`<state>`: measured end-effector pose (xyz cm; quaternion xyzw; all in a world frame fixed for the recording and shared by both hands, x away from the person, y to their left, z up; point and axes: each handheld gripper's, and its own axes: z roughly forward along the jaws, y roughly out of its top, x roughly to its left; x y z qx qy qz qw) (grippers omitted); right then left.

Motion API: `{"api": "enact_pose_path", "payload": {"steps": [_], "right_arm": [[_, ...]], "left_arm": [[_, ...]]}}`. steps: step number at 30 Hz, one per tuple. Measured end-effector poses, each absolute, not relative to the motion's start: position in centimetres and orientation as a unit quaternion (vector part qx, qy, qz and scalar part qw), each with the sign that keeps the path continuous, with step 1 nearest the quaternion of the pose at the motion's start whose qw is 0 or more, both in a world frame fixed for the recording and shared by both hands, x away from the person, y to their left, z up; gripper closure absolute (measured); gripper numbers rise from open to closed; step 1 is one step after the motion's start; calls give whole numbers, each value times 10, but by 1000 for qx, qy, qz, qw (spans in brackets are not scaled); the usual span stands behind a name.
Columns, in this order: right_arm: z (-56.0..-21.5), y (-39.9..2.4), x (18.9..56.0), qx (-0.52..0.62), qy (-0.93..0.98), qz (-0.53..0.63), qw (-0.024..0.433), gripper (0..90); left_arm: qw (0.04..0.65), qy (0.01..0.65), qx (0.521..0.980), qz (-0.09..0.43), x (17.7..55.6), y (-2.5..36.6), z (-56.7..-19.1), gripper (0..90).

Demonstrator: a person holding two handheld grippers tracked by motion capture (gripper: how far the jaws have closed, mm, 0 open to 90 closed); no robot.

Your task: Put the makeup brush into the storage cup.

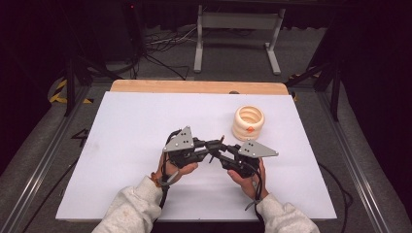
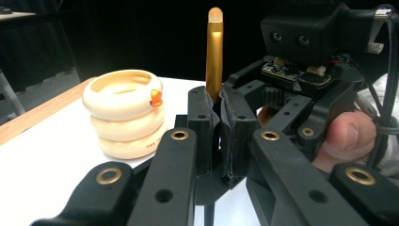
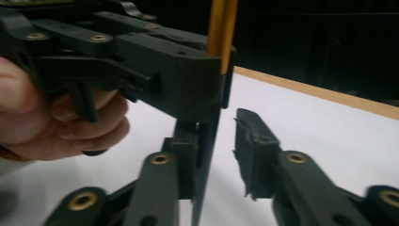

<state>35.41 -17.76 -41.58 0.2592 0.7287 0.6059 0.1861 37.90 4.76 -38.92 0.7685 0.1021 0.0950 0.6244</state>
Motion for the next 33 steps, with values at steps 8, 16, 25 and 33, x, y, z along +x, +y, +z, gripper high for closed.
{"api": "enact_pose_path", "payload": {"steps": [8, 16, 25, 33], "right_arm": [[-418, -176, 353, 261, 734, 599, 185, 834], [-419, -178, 353, 262, 742, 587, 191, 837], [-416, -183, 353, 266, 744, 578, 204, 837], [-416, -183, 352, 256, 757, 560, 220, 837]], "left_arm": [[623, 108, 769, 97, 380, 47, -393, 840], [622, 114, 768, 104, 378, 44, -396, 834], [620, 112, 764, 143, 373, 46, -390, 771], [617, 123, 757, 180, 374, 62, -385, 670]]}}
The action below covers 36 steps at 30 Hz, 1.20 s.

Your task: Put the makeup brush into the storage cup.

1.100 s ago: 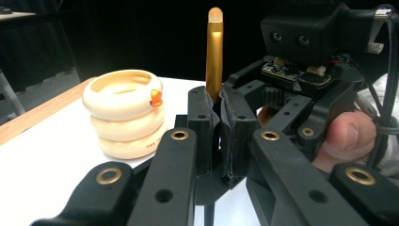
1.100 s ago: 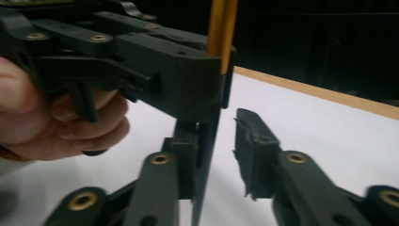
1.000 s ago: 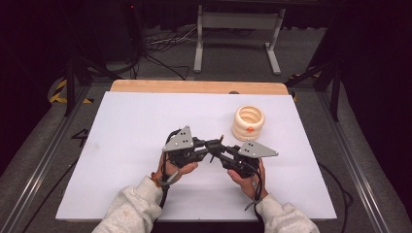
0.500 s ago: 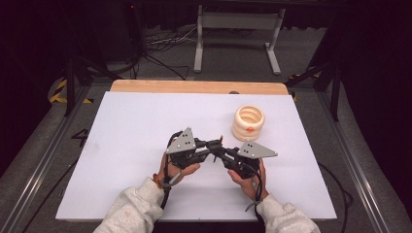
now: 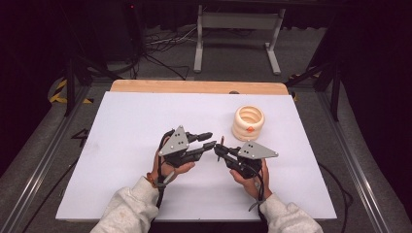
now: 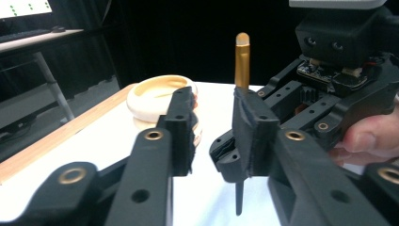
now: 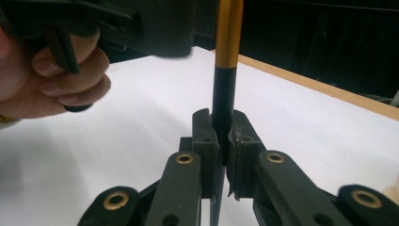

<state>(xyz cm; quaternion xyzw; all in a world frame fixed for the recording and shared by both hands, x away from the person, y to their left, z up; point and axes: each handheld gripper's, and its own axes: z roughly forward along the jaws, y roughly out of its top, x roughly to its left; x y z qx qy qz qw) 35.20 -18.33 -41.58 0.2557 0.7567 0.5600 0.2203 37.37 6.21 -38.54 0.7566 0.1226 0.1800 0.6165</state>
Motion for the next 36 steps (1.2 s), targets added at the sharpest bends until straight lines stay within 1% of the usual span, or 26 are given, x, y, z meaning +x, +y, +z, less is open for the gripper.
{"api": "enact_pose_path", "payload": {"steps": [3, 6, 7, 8, 9, 10, 11, 12, 13, 15, 18, 19, 22, 24, 27, 30, 36], "right_arm": [[-416, -184, 352, 256, 755, 561, 223, 837], [-414, -186, 351, 255, 754, 559, 232, 837], [-413, -188, 351, 255, 754, 559, 234, 837], [-413, -188, 351, 255, 754, 559, 234, 837], [-413, -189, 351, 255, 753, 558, 237, 837], [-411, -189, 351, 253, 753, 557, 242, 837], [-410, -190, 349, 251, 753, 556, 248, 837], [-410, -190, 349, 251, 753, 556, 248, 837], [-409, -191, 349, 250, 752, 555, 252, 837], [-406, -194, 349, 248, 751, 555, 258, 837], [-404, -196, 348, 247, 749, 556, 262, 837], [-403, -196, 348, 246, 749, 556, 265, 837], [-400, -200, 347, 246, 747, 555, 271, 837], [-398, -202, 347, 247, 744, 558, 274, 837], [-396, -205, 347, 245, 743, 556, 280, 837], [-393, -209, 346, 243, 743, 554, 287, 837], [-388, -216, 345, 243, 738, 555, 297, 837]], "left_arm": [[611, 121, 758, 192, 373, 66, -383, 645], [614, 121, 754, 202, 370, 73, -381, 572], [614, 121, 754, 202, 370, 73, -381, 528], [613, 122, 752, 209, 368, 76, -380, 528], [608, 128, 751, 225, 366, 78, -380, 508], [606, 132, 749, 233, 365, 80, -381, 476], [607, 134, 747, 235, 364, 81, -382, 409], [603, 140, 745, 247, 362, 82, -384, 409], [595, 142, 748, 257, 360, 83, -386, 362], [593, 144, 750, 254, 358, 86, -387, 293], [590, 151, 750, 258, 357, 90, -388, 214], [588, 152, 752, 256, 357, 93, -390, 214], [581, 156, 754, 264, 354, 103, -392, 166], [578, 160, 754, 267, 353, 111, -394, 150], [576, 171, 749, 281, 349, 123, -399, 120], [571, 185, 749, 279, 347, 134, -407, 96], [547, 207, 765, 270, 340, 160, -424, 68]]}}
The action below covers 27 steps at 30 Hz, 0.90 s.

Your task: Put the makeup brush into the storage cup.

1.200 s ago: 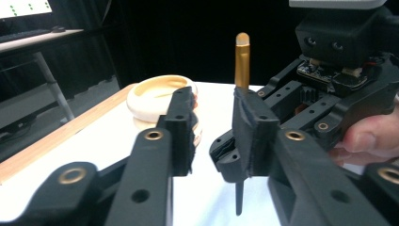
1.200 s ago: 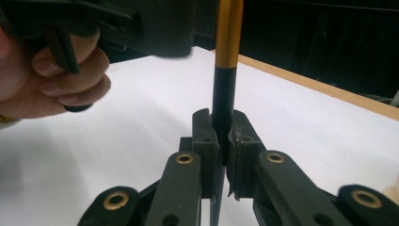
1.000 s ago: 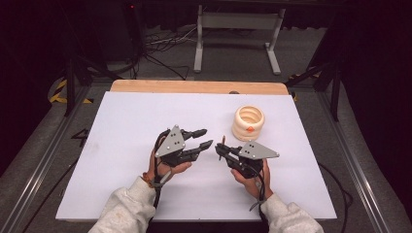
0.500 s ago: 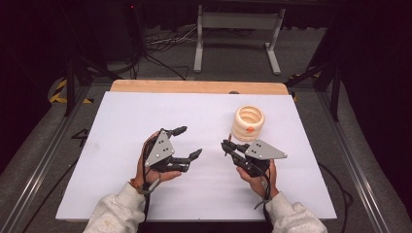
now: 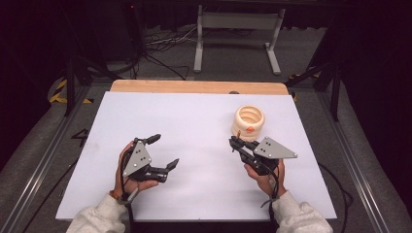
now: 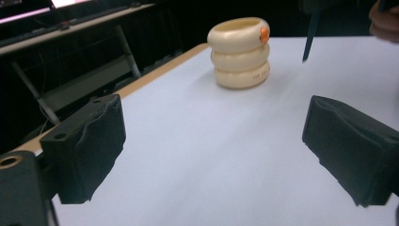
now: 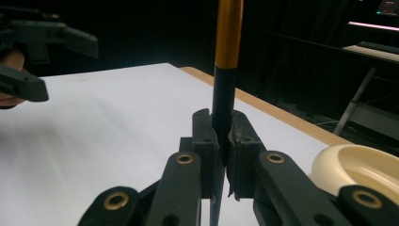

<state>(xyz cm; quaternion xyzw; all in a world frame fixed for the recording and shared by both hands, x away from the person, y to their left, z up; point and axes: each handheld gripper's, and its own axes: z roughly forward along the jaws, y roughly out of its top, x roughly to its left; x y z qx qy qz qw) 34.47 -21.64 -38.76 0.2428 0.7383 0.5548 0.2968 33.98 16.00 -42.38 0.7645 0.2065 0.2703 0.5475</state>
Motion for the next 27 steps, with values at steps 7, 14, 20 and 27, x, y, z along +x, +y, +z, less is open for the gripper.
{"api": "enact_pose_path", "payload": {"steps": [7, 14, 20, 27], "right_arm": [[-384, -220, 345, 242, 738, 551, 305, 836], [-378, -226, 348, 241, 736, 549, 314, 837], [-377, -227, 350, 239, 737, 546, 319, 836], [-369, -232, 352, 240, 732, 547, 327, 836]], "left_arm": [[534, 220, 772, 268, 333, 182, -431, 45], [522, 235, 771, 281, 327, 202, -436, 45], [519, 251, 766, 284, 322, 217, -441, 46], [517, 261, 764, 285, 313, 230, -443, 46]]}}
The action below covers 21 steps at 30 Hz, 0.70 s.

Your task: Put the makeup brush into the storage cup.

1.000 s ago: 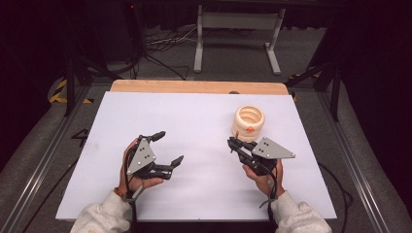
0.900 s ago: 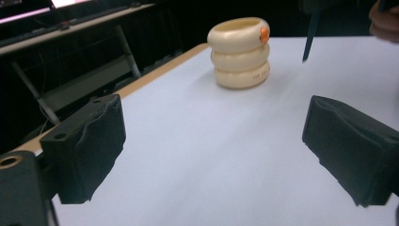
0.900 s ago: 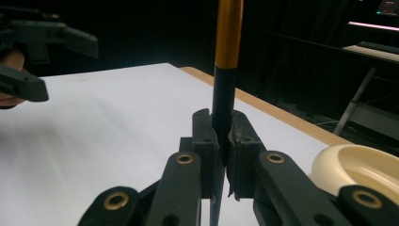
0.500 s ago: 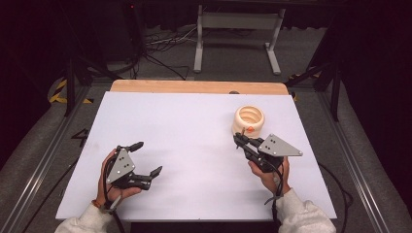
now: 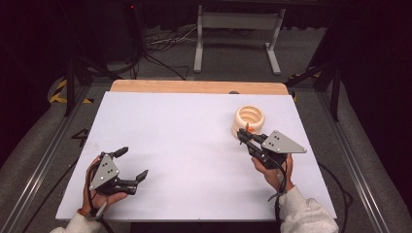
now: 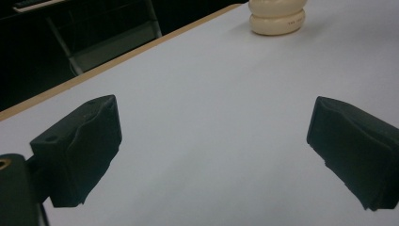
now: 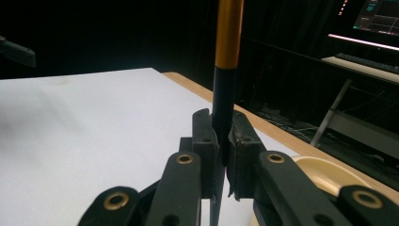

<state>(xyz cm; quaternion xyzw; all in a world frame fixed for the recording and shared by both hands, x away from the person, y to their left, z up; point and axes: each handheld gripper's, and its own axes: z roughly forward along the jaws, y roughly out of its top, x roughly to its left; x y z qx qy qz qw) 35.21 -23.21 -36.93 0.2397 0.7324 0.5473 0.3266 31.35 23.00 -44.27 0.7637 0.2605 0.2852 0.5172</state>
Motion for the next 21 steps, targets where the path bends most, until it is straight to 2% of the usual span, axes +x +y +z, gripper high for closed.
{"api": "enact_pose_path", "payload": {"steps": [21], "right_arm": [[-342, -247, 377, 252, 716, 547, 352, 836]], "left_arm": [[521, 277, 755, 286, 308, 235, -445, 42]]}}
